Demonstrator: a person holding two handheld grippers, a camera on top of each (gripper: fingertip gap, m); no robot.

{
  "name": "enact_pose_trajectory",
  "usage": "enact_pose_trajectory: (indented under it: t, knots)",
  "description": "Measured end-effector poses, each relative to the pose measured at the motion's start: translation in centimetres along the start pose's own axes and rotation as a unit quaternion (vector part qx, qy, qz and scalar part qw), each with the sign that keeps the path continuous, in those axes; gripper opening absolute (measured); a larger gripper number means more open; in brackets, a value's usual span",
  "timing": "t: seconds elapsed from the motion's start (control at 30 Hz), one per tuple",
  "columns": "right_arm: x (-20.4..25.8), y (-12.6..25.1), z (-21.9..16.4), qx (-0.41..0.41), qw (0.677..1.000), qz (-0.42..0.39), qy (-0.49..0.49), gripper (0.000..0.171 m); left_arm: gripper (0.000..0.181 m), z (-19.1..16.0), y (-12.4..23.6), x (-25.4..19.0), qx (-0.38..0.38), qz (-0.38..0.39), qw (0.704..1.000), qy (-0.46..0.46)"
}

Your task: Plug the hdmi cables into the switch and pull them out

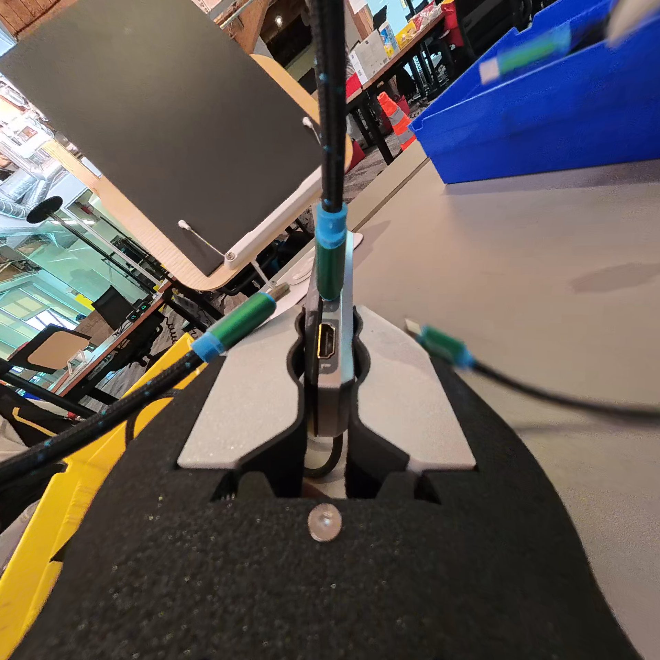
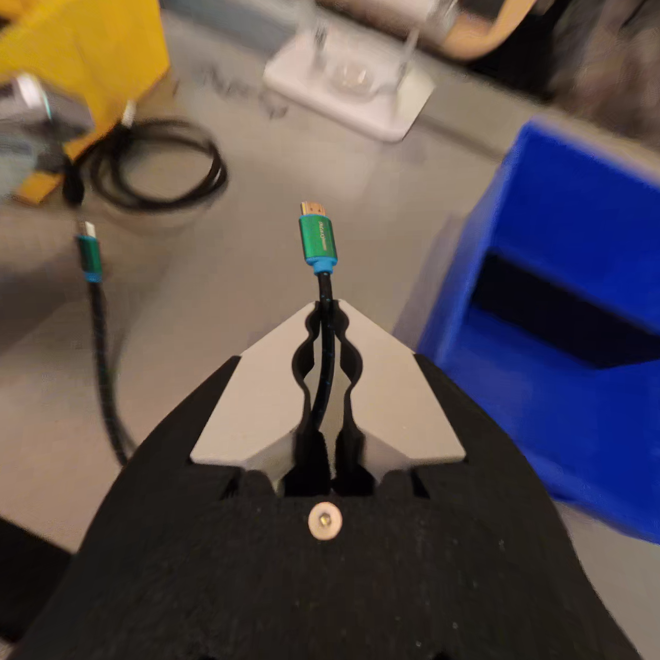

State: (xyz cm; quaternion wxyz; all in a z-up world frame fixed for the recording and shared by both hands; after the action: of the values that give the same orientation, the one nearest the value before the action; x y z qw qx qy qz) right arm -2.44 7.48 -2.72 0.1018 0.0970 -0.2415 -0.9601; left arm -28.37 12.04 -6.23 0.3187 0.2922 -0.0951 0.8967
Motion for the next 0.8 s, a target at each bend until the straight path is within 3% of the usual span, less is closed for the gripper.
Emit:
enact_pose_trajectory:
  t: [0.17,0.33,0.57,0.67,0.8]
  knots:
    - [-0.4,4.0,6.3,-0.116,0.979,-0.107,0.13,0.005,0.022,-0.2,0.0,0.2,0.002,0.0,1.0,0.005]
    - [3.6,2.8,4.2,-0.089,0.962,-0.105,0.235,0.005,0.022,-0.2,0.2,-0.5,0.002,-0.028,1.0,-0.01]
    - [4.5,1.5,2.3,-0.069,0.967,-0.082,0.232,0.005,0.023,-1.3,0.6,-3.9,0.019,-0.147,0.978,-0.144]
    - [3.6,1.8,2.7,-0.07,0.972,-0.076,0.212,0.005,0.025,-2.0,0.1,-6.0,0.073,-0.186,0.96,-0.196]
    - [2.6,2.0,2.8,-0.075,0.978,-0.062,0.183,0.005,0.028,-2.1,-2.4,-8.0,0.138,-0.165,0.95,-0.228]
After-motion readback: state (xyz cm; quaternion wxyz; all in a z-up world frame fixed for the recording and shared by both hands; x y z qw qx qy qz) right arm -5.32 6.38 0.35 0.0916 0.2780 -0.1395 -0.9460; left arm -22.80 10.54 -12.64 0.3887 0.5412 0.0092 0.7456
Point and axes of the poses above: each gripper's, where its closed fingertips meet, y back along the fingers, z out of its top, x = y × z across the jaws, the point moved 9 cm from there along y, back along the fingers, and after that the axes turned 5 degrees about -x, right-handed, at the moved point
